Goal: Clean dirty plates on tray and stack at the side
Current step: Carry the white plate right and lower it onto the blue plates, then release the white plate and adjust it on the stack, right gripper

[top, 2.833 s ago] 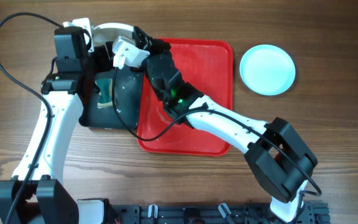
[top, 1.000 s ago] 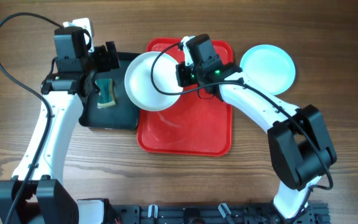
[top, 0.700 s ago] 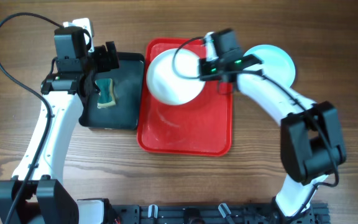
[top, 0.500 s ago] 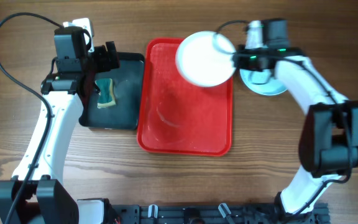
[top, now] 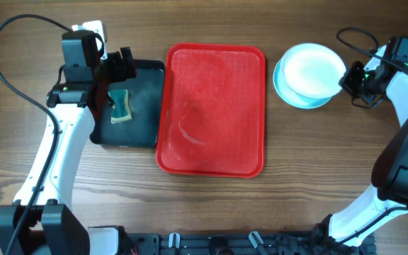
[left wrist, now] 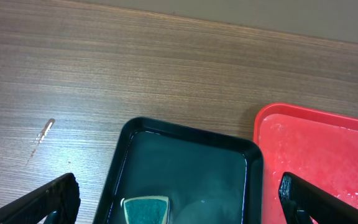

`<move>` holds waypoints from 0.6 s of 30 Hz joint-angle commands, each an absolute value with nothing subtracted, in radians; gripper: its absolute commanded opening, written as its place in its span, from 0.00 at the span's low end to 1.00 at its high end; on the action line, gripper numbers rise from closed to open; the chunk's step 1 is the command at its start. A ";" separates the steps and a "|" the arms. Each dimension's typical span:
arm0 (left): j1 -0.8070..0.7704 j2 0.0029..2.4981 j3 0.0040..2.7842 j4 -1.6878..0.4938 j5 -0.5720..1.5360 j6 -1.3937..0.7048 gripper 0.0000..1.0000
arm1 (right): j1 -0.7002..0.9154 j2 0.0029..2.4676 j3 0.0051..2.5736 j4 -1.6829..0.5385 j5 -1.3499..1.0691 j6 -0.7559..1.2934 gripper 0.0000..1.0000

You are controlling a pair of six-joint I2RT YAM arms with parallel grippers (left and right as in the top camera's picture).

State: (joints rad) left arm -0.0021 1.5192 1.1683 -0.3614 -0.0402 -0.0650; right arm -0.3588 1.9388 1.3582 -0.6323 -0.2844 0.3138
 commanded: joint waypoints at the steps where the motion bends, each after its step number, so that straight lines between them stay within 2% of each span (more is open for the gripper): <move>1: 0.005 1.525 1.173 -0.360 -0.046 -0.067 1.00 | -0.348 1.911 1.366 -0.633 -0.226 0.317 0.04; 18: 0.005 1.525 1.172 -0.360 -0.046 -0.067 1.00 | -0.284 1.929 1.314 -0.566 -0.197 0.340 0.06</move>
